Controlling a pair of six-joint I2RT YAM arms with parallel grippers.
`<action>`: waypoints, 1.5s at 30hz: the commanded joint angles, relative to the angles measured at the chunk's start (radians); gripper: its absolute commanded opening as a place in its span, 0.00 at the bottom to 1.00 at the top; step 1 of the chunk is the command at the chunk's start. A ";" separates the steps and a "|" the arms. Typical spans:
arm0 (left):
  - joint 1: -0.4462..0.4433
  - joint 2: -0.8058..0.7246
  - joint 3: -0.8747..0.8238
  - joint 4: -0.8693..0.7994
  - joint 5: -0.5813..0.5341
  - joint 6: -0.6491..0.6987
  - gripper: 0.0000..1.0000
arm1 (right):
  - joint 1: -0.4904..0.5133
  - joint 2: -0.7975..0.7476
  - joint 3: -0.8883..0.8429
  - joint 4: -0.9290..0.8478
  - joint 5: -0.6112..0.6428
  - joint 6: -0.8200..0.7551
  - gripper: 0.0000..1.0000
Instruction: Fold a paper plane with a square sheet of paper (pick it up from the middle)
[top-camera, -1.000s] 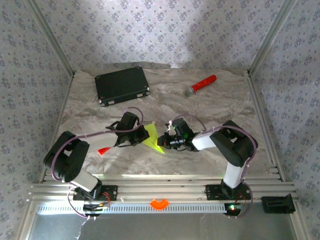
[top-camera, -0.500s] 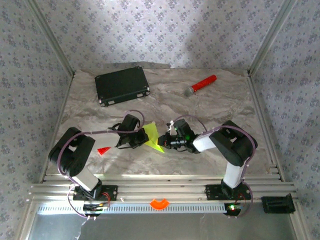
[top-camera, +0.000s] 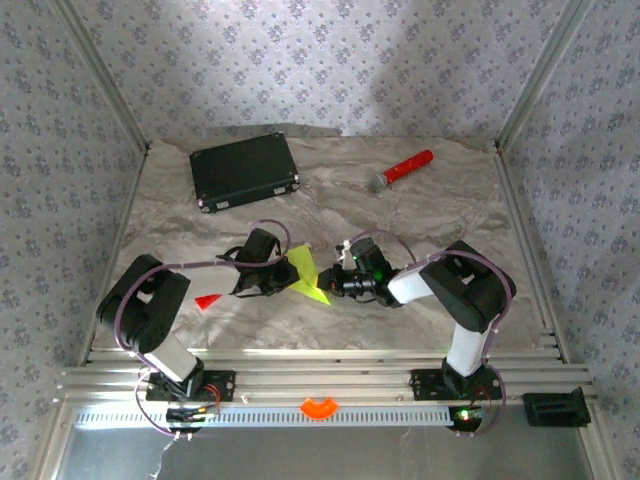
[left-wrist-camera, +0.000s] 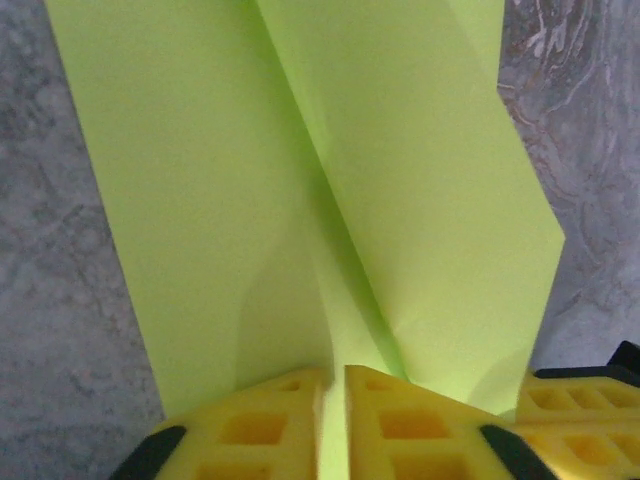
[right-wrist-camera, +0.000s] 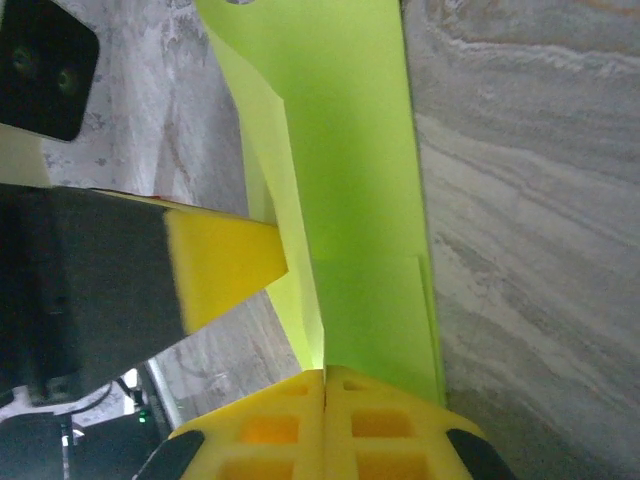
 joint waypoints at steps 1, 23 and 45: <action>-0.005 -0.095 0.030 -0.052 -0.009 -0.011 0.26 | 0.033 -0.038 0.024 -0.110 0.074 -0.140 0.12; 0.055 -0.012 0.071 -0.019 0.056 -0.102 0.55 | 0.281 -0.165 0.055 -0.304 0.516 -0.676 0.24; 0.046 -0.067 0.073 -0.031 0.065 -0.114 0.10 | 0.481 -0.117 0.158 -0.511 1.045 -0.949 0.47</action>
